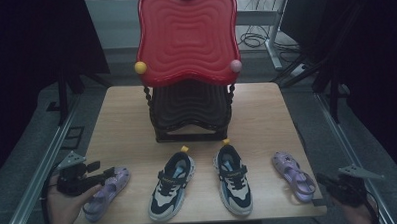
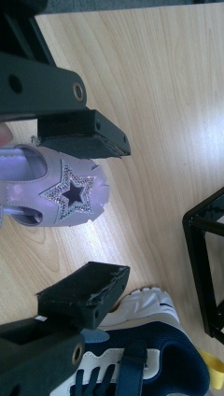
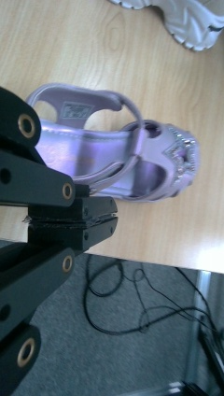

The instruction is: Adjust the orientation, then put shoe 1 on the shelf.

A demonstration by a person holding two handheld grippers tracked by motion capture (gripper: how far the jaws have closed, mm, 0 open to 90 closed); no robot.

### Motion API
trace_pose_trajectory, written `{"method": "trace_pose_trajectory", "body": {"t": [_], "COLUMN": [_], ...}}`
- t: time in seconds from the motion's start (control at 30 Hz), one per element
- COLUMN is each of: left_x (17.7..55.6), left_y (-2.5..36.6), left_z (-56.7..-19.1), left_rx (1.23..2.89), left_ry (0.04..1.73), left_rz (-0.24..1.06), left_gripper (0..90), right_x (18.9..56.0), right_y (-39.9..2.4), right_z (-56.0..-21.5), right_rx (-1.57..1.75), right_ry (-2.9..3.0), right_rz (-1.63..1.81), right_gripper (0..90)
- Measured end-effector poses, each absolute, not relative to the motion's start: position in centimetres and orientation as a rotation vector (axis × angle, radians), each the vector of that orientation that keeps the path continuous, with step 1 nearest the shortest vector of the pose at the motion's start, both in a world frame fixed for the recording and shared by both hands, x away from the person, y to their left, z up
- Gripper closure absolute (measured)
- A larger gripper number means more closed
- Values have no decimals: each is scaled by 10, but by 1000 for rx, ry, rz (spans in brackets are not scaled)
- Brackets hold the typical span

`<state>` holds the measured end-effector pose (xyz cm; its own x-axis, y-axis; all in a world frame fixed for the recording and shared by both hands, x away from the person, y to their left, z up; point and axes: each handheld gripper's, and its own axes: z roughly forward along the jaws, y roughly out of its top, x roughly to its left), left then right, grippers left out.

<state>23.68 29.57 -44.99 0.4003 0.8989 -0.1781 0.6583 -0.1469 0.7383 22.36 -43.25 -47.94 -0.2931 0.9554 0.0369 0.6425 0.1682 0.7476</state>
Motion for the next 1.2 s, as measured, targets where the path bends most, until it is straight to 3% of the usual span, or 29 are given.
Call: {"method": "trace_pose_trajectory", "body": {"t": [0.83,1.2], "left_x": [232,194], "left_y": [290,306], "left_z": [-450,-462], "left_rx": [1919,1891], "left_ry": [1328,1361], "left_rz": [367,367], "left_gripper": [376,394], "right_x": [232,229], "right_y": [-394,-388], "right_z": [-478,-477], "right_rx": [1372,1370], "right_ry": [2142,2117], "right_rz": [1027,1058], "right_gripper": [744,639]}}
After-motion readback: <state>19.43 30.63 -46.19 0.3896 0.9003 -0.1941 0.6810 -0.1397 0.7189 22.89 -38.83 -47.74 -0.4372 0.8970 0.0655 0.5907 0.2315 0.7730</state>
